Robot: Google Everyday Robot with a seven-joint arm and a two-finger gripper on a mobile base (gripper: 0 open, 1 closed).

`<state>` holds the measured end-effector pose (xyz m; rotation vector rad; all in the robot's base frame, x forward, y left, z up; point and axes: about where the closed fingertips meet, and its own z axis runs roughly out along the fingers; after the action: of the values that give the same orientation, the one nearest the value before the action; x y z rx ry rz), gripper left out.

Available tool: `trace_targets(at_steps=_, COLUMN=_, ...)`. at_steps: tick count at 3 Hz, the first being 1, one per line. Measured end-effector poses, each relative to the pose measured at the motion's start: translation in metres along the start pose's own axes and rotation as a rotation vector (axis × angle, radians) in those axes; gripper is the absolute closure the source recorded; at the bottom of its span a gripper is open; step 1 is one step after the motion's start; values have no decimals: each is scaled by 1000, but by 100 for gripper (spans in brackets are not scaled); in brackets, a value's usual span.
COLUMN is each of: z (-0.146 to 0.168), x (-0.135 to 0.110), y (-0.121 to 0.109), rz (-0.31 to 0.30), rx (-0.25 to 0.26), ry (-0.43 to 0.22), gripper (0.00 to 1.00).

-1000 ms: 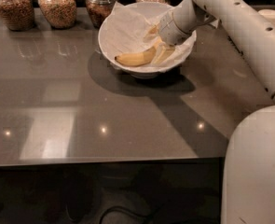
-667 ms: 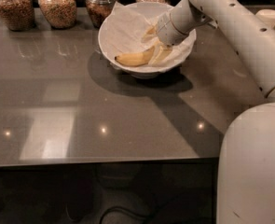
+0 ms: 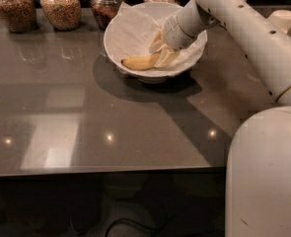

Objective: Pick banana from white bowl

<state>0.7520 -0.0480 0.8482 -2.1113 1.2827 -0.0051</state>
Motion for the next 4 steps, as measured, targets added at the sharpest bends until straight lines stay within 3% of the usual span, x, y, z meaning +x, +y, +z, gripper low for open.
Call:
trace_targets(at_steps=1, z=-1, x=-2, y=5, rz=-9, rx=-24, ry=2, gripper=88)
trace_targets(at_steps=2, z=-7, x=-7, y=8, rz=-28, rx=-43, ry=9, gripper=100)
trace_targets(at_steps=4, z=-49, x=-24, y=-12, rz=-87, rx=11, ry=51, gripper=100)
